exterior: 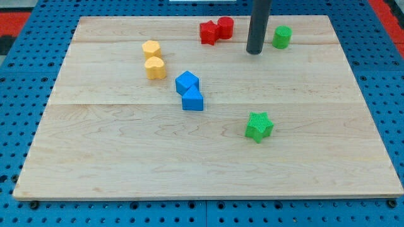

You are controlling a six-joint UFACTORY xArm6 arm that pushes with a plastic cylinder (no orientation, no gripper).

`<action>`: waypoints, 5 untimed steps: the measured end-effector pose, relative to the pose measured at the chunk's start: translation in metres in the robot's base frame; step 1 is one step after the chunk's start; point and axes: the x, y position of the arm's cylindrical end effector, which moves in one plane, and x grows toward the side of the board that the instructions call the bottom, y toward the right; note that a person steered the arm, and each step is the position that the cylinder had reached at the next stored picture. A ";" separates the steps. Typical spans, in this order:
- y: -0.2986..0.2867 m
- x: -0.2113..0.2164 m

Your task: Place the green circle to the top right of the green star

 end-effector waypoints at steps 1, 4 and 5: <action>0.021 -0.049; 0.075 0.008; 0.119 0.023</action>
